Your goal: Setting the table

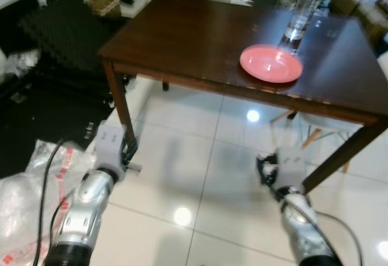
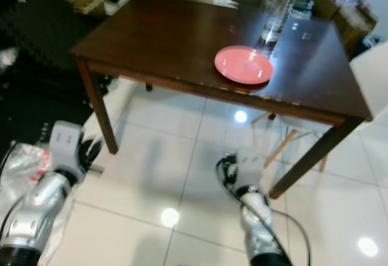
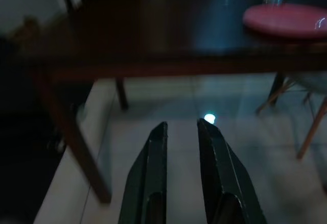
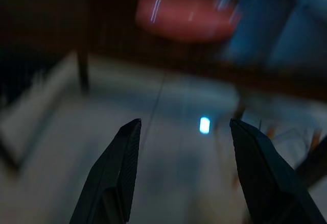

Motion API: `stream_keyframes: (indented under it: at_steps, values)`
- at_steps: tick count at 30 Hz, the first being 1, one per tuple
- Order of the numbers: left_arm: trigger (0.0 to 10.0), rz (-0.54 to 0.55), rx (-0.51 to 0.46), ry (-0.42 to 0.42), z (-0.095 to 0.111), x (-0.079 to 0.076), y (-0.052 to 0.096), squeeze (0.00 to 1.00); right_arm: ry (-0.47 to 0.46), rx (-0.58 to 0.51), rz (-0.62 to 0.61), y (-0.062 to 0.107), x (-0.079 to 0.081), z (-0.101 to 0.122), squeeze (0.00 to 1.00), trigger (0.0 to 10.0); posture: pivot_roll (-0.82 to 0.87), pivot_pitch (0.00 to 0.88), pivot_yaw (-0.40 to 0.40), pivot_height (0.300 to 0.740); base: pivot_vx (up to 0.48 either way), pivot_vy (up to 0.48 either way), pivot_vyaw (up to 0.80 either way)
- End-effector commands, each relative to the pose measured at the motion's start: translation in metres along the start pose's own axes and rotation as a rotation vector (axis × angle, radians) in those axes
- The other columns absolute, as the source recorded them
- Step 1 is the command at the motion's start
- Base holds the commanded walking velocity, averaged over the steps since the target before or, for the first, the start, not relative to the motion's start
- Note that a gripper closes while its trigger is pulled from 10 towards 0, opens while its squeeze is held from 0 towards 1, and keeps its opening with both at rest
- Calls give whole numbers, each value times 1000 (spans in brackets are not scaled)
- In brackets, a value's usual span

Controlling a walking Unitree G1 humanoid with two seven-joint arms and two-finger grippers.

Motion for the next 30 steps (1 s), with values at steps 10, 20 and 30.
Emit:
stream_keyframes:
  at_steps: [10, 20, 30]
  values:
    - [10000, -6, -122, 104, 46, -9, -12, 0, -107, -99, 32, -5, 23, 42, 0, 10000, -53, 58, 62, 740, 0, 0, -778]
    - [10000, 16, -117, -17, 50, -22, -18, 0, -147, -76, 48, 1, 35, 44, 0, 10000, -54, 55, 63, 740, 330, 0, -58]
    - [10000, -10, -113, -13, 50, -30, -17, 0, -145, -50, 39, 3, 34, 41, 0, 10000, -54, 55, 63, 740, 477, 0, 0]
Point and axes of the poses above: a point about 5 cm out from each wrist's last joint towards the gripper, its own y axis pointing back from the gripper into the wrist, its own z axis along the axis of the wrist's last joint, x = y × z, the point moved 2 cm from there along -y, pointing out of the wrist towards the gripper, and after that the axes turned 13 degrees about -y, right-handed, at the moved point
